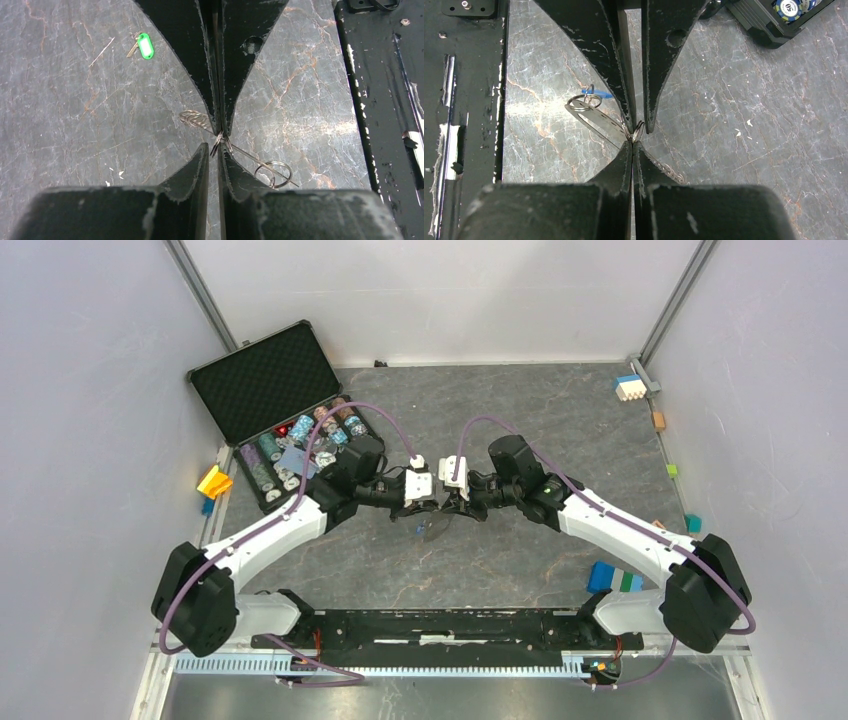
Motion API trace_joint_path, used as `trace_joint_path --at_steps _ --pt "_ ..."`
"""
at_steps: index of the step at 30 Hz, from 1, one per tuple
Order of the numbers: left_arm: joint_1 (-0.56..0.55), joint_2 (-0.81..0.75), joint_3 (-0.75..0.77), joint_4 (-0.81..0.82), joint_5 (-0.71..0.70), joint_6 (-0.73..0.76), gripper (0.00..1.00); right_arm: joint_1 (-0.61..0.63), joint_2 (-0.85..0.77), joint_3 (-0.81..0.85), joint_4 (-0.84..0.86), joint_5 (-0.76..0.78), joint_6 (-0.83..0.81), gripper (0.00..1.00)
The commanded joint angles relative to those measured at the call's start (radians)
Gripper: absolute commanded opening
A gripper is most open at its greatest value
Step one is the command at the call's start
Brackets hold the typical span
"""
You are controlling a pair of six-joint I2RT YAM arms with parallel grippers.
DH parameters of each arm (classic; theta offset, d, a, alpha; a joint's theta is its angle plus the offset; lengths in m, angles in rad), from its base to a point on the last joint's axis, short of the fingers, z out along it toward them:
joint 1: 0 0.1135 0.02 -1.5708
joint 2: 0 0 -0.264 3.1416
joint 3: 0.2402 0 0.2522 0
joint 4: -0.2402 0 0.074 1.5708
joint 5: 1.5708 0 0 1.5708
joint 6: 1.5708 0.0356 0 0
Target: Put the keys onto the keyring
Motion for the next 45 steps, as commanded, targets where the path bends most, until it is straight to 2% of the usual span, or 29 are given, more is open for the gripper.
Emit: trace_joint_path --at_steps 1,6,9,11,15,19,22,24,28,33,37,45 --pt "-0.005 0.018 0.041 0.018 0.055 0.057 0.16 0.006 -0.013 0.042 0.032 -0.024 0.004 0.00" --pt "-0.005 0.026 0.038 0.018 0.069 0.066 0.03 0.005 -0.015 0.040 0.037 -0.025 0.007 0.00" --pt "-0.005 0.022 0.034 0.035 0.080 0.049 0.02 0.005 -0.024 0.036 0.035 -0.012 0.004 0.01" --pt "0.003 0.010 0.018 0.082 0.090 -0.002 0.02 0.004 -0.041 0.029 0.034 0.014 -0.004 0.10" --pt "0.035 -0.017 -0.057 0.284 0.142 -0.151 0.02 -0.006 -0.093 0.011 0.031 0.029 -0.022 0.30" --pt "0.058 -0.015 -0.126 0.512 0.206 -0.360 0.02 -0.020 -0.126 0.006 0.001 -0.011 -0.061 0.44" --pt "0.064 -0.006 -0.188 0.722 0.239 -0.500 0.02 -0.034 -0.149 -0.011 -0.011 -0.028 -0.084 0.48" --pt "0.071 0.003 -0.219 0.833 0.251 -0.583 0.02 -0.045 -0.162 -0.019 -0.016 -0.032 -0.096 0.49" --pt "0.076 0.007 -0.244 0.920 0.266 -0.681 0.02 -0.076 -0.179 -0.036 -0.001 -0.061 -0.079 0.46" --pt "0.077 0.029 -0.290 1.127 0.264 -0.835 0.02 -0.114 -0.180 -0.070 0.050 -0.144 -0.038 0.43" --pt "0.076 0.038 -0.301 1.148 0.247 -0.833 0.02 -0.129 -0.181 -0.067 0.052 -0.229 -0.034 0.41" --pt "0.077 0.049 -0.327 1.138 0.205 -0.776 0.02 -0.131 -0.158 -0.053 0.094 -0.273 0.024 0.40"
